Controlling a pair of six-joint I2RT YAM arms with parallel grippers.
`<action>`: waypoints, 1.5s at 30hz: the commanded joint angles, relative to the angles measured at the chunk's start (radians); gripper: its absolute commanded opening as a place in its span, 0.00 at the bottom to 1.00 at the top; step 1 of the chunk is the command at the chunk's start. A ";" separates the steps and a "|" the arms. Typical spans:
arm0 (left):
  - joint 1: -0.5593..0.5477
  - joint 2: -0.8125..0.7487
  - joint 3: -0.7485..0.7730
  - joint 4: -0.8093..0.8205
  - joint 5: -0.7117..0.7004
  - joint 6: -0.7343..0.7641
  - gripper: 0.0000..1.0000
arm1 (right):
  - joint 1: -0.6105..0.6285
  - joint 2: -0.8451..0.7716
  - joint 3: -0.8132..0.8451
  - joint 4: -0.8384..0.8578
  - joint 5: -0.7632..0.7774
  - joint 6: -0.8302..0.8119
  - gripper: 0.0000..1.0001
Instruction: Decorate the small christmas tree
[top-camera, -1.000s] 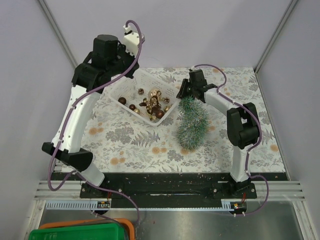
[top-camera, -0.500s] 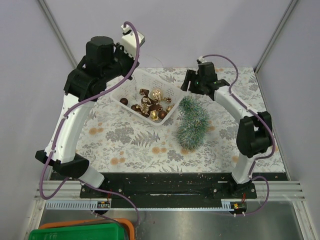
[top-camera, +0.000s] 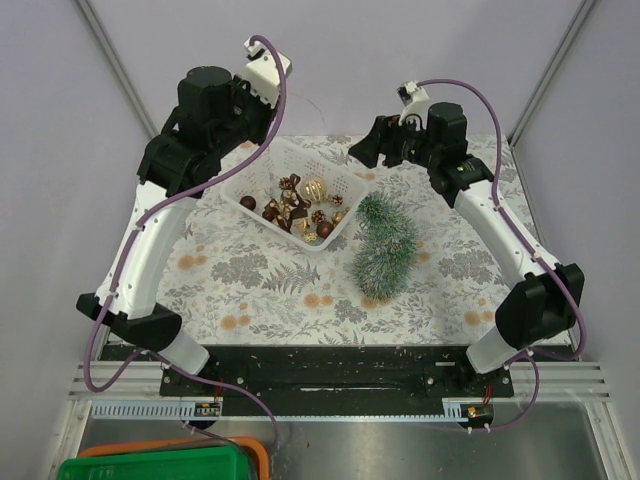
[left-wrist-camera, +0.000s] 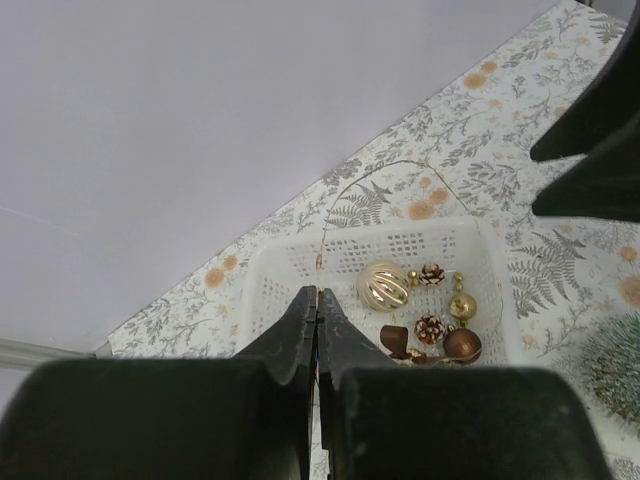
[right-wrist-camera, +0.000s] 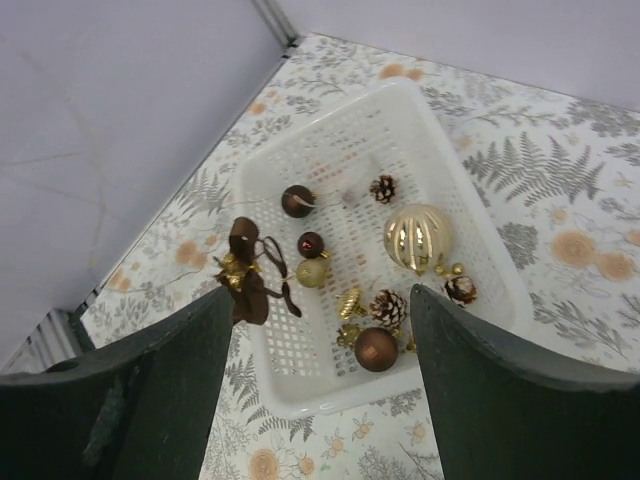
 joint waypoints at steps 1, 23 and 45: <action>-0.006 0.032 0.040 0.089 -0.054 0.001 0.00 | -0.003 -0.019 -0.041 0.095 -0.199 -0.045 0.80; -0.034 0.074 0.098 0.169 -0.090 -0.002 0.00 | 0.114 0.221 -0.024 0.150 -0.258 -0.065 0.82; -0.072 0.086 0.104 0.185 -0.096 -0.016 0.00 | 0.184 0.353 -0.067 0.522 -0.259 0.168 0.74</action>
